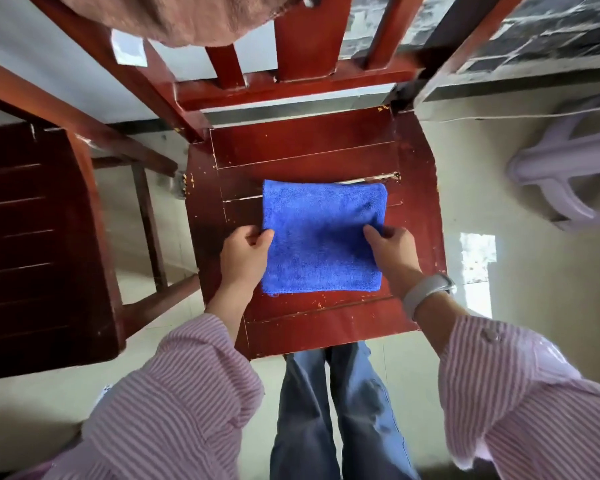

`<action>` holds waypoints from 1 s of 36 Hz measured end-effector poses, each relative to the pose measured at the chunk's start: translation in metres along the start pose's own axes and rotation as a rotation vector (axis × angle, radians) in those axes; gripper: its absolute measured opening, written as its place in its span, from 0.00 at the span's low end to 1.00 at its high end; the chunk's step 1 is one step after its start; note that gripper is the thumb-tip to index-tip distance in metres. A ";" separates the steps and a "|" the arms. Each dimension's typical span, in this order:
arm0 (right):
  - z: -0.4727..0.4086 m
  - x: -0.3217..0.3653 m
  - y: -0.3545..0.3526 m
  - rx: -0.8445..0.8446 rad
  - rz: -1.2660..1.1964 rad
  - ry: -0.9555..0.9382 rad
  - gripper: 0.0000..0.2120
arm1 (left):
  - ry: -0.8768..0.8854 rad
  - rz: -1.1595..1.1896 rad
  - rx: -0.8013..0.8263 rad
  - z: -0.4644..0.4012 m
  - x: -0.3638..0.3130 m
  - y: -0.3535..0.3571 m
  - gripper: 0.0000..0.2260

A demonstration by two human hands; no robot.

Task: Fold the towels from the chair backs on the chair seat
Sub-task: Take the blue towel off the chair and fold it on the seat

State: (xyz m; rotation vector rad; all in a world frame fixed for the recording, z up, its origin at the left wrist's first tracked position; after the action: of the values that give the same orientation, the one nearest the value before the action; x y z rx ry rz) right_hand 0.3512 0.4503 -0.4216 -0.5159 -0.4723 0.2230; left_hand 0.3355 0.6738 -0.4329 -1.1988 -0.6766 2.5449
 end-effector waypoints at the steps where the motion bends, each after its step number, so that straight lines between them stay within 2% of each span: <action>1: 0.000 0.001 0.000 0.015 -0.009 0.007 0.16 | -0.030 0.055 0.021 -0.002 -0.001 0.000 0.10; 6: -0.001 0.002 -0.003 0.069 -0.079 -0.003 0.10 | -0.146 0.220 0.186 -0.002 -0.012 0.004 0.06; 9: 0.005 0.000 -0.010 0.064 -0.104 -0.069 0.07 | -0.156 0.301 0.205 0.006 -0.018 0.005 0.06; 13: 0.020 -0.008 -0.028 0.062 -0.174 -0.124 0.08 | -0.008 0.282 0.151 0.031 -0.035 0.000 0.07; 15: 0.033 -0.011 -0.041 0.062 -0.225 -0.136 0.04 | 0.091 0.205 0.130 0.046 -0.045 -0.003 0.07; 19: 0.069 -0.016 -0.073 0.029 -0.285 -0.191 0.07 | 0.218 0.048 0.133 0.080 -0.070 -0.005 0.09; 27: 0.146 -0.054 -0.158 -0.013 -0.471 -0.072 0.09 | 0.361 -0.102 0.197 0.170 -0.132 0.007 0.06; 32: 0.171 -0.086 -0.233 -0.126 -0.505 -0.071 0.10 | 0.424 -0.155 0.288 0.224 -0.187 0.044 0.07; 36: 0.182 -0.115 -0.305 -0.235 -0.556 -0.082 0.08 | 0.539 -0.181 0.329 0.270 -0.238 0.093 0.09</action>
State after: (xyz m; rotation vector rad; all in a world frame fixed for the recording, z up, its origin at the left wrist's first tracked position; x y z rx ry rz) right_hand 0.1890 0.2310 -0.1665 -0.5848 -0.7069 -0.3501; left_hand 0.2739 0.4148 -0.1730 -1.5213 -0.2164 1.9522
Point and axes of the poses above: each hand's wrist, its own z-axis away from the middle knuckle, its own y-axis out of the palm, x = y × z, the point moved 3 cm from there along -z, towards the middle knuckle, and after that the axes turned 8 degrees about y, right-handed, at the moved point
